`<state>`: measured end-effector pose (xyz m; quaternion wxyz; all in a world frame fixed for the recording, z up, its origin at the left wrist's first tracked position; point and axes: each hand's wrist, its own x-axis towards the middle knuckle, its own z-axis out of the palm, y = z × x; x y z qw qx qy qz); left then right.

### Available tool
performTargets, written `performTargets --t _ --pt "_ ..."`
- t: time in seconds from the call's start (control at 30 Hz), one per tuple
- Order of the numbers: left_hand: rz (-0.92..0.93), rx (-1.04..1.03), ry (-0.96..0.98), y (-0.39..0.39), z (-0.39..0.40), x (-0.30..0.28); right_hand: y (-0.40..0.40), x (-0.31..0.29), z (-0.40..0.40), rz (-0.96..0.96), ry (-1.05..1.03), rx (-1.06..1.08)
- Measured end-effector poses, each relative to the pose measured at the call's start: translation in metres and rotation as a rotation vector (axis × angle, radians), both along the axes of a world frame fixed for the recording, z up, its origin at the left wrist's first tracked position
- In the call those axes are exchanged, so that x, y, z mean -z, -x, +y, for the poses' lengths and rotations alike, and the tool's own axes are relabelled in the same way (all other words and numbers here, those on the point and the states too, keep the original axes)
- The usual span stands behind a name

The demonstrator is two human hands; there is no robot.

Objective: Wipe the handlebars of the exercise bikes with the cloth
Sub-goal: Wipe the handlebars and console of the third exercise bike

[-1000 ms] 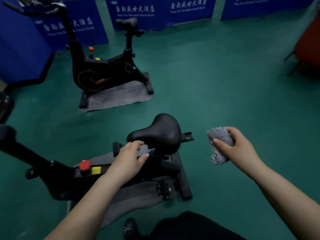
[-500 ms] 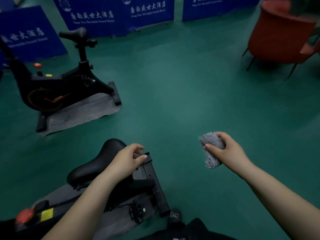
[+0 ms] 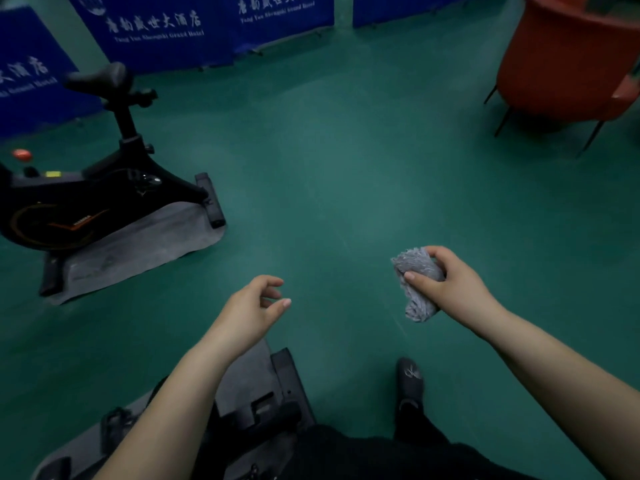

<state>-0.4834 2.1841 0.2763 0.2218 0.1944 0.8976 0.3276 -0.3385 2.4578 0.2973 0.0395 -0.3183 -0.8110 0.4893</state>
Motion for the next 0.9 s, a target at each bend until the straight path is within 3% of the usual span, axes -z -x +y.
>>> performTargets --t 0.2,0.4,0.6,0.9 --pt "-0.062 -0.181 0.040 0.055 0.050 0.027 0.101 0.018 0.080 -0.021 0.027 -0.146" --pt "-0.062 -0.342 0.037 0.119 0.096 0.004 0.226 0.004 0.127 0.030 0.005 -0.339" --pt "-0.033 -0.511 0.007 0.179 0.094 -0.015 0.341 -0.001 0.116 0.072 0.047 -0.507" --pt "-0.116 -0.701 0.052 0.295 0.031 0.025 0.513 0.018 0.051 0.007 0.076 -0.680"
